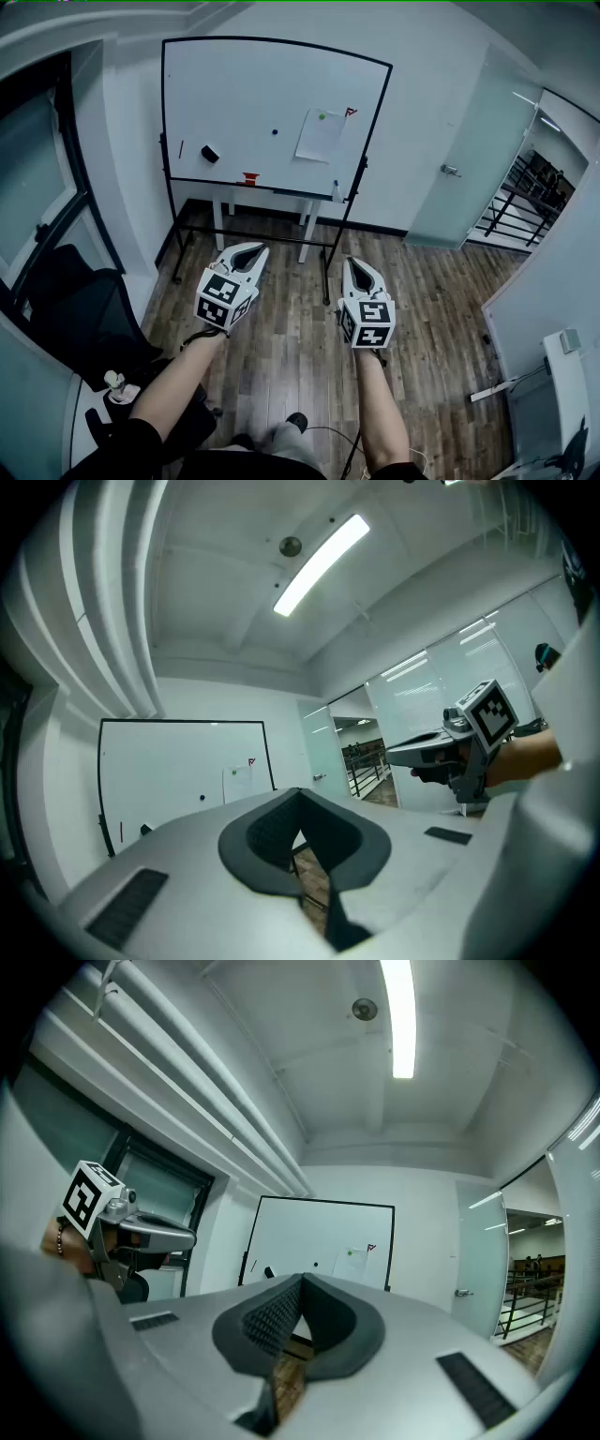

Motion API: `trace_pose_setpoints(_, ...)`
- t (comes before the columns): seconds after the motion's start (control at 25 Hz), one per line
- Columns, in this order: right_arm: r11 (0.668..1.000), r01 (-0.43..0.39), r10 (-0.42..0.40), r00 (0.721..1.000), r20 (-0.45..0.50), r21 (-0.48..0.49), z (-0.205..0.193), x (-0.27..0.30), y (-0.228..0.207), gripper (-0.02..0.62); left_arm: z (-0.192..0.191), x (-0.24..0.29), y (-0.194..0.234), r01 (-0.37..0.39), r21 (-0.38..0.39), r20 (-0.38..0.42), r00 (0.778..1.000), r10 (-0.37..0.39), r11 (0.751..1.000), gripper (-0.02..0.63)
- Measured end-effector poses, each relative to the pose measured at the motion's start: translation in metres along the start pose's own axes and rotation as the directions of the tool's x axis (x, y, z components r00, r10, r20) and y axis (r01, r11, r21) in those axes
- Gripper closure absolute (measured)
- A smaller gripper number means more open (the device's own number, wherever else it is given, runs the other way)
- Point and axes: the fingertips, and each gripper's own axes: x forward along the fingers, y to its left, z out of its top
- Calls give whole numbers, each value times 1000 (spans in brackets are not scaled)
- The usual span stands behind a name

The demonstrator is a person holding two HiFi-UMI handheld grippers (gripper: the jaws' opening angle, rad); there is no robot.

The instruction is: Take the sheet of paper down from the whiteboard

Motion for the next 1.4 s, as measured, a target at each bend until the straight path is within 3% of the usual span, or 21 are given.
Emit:
trace_pose_setpoints(0.16,999,30,-30,1000,3,17,-6,11,-7,571,-12,13,-1,26,12,-16,1000,-26,1000,586)
trace_pose_setpoints(0.4,1000,16,-16,1000,14,5,-13,51,-23,571,-20,49,21,7,24,-29,1000,-6,1000,586)
trace_pose_setpoints(0.96,999,-36,36,999,33,8,-23,181,-127,571,-5,205,65,-37,34,-14,999,37,999,586)
trace_pose_setpoints(1.4,997,-79,79,997,12,6,-45,233,-179,571,-19,271,76,-81,33,-46,996,82,996,586)
